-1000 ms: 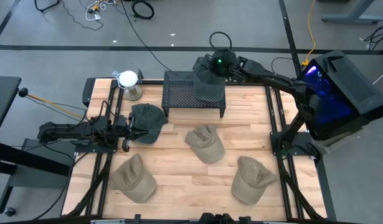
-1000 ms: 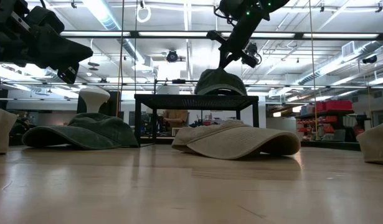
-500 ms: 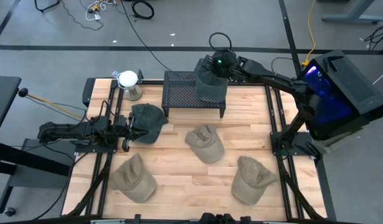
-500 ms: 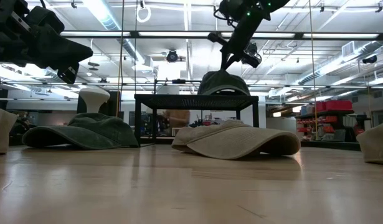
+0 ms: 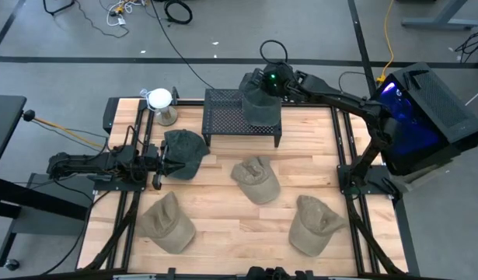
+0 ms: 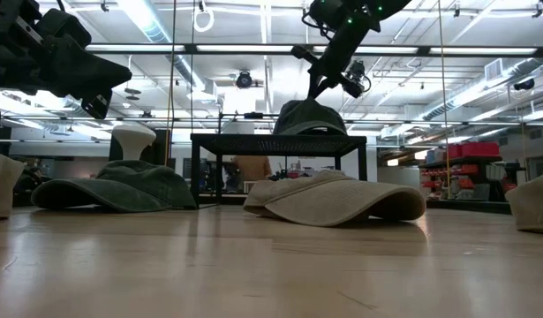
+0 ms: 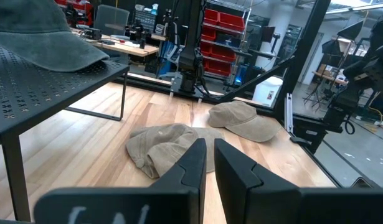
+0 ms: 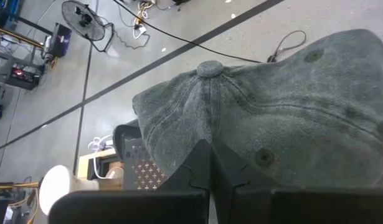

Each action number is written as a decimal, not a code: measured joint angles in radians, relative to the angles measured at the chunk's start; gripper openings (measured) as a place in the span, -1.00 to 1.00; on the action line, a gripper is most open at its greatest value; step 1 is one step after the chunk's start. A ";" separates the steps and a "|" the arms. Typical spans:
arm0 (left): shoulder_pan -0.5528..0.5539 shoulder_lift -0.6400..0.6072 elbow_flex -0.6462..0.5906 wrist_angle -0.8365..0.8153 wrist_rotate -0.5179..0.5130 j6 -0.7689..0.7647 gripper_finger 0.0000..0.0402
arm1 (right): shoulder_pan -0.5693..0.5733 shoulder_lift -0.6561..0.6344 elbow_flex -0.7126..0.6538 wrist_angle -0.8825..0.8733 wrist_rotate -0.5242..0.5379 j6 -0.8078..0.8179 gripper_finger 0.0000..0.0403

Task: Pick & Place hat
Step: Put the green cap on the shelf, then move the bottom right brown cap to the right side of the bottom left brown cap

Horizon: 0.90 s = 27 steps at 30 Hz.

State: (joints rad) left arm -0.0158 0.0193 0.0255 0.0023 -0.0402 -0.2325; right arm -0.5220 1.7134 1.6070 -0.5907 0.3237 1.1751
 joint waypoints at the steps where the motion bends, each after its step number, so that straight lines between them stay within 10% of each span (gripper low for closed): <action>1: 0.000 0.000 0.000 0.000 0.000 0.000 -0.80 | 0.000 0.000 0.000 0.000 0.000 0.002 -1.00; 27: 0.000 0.000 0.000 0.000 0.000 0.000 -0.80 | 0.000 0.000 0.000 0.000 0.000 -0.018 -0.57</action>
State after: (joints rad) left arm -0.0159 0.0193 0.0254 0.0022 -0.0402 -0.2326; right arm -0.5217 1.7134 1.6070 -0.5907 0.3237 1.1572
